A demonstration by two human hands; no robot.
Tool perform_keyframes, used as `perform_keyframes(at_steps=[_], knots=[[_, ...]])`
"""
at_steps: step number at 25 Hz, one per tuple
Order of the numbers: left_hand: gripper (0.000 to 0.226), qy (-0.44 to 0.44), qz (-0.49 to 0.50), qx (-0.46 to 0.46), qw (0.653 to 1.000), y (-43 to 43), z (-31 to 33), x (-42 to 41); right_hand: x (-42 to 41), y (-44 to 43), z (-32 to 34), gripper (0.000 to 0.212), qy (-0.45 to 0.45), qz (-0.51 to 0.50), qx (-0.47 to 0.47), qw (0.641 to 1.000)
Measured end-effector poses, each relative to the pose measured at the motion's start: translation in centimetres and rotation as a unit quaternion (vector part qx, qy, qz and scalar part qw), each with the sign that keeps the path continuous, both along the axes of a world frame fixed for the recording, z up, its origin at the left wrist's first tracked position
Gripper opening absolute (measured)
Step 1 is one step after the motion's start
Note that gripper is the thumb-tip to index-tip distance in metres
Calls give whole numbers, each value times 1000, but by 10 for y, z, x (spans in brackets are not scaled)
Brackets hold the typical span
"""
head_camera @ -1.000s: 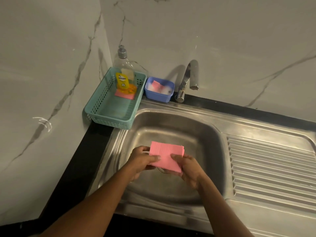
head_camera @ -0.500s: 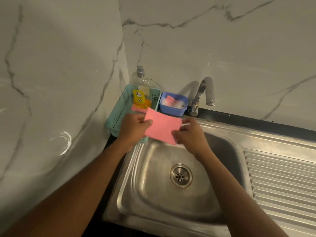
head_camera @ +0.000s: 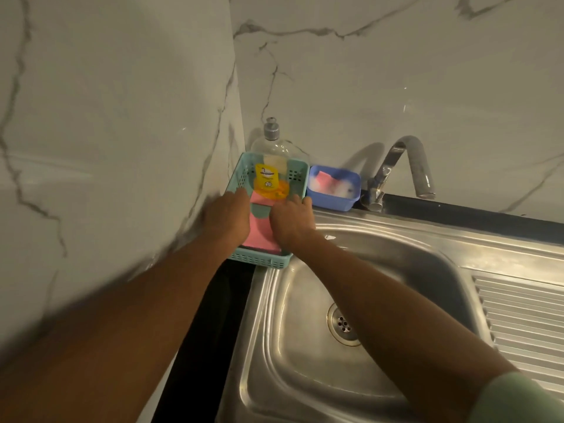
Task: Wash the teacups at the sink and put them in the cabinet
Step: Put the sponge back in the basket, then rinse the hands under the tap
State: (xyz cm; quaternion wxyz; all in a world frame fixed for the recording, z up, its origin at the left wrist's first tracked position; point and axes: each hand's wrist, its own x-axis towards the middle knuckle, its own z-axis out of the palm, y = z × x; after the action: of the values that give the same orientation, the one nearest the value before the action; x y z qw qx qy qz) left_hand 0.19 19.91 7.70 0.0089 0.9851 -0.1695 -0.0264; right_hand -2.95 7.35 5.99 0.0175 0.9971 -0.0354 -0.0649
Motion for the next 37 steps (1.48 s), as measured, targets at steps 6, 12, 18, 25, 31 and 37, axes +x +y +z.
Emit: perform_keyframes(at_steps=[6, 12, 18, 25, 31, 37], knots=[[28, 5, -35, 138, 990, -5, -13, 8, 8, 4, -13, 20, 73, 4, -59, 996], [26, 18, -16, 182, 983, -12, -21, 7, 5, 4, -12, 27, 59, 15, -19, 998], [20, -35, -25, -30, 999, -66, 9, -11, -45, -70, -19, 13, -318, -243, 373, 837], [39, 60, 75, -370, 924, -182, -3, -61, -64, -168, -39, 48, -187, -249, 355, 882], [47, 373, 316, -606, 628, -206, -47, -75, -91, -181, -41, 18, -193, -280, 566, 751], [38, 499, 346, -688, 397, -212, -97, -102, -101, -158, -84, 30, 5, -403, 830, 385]])
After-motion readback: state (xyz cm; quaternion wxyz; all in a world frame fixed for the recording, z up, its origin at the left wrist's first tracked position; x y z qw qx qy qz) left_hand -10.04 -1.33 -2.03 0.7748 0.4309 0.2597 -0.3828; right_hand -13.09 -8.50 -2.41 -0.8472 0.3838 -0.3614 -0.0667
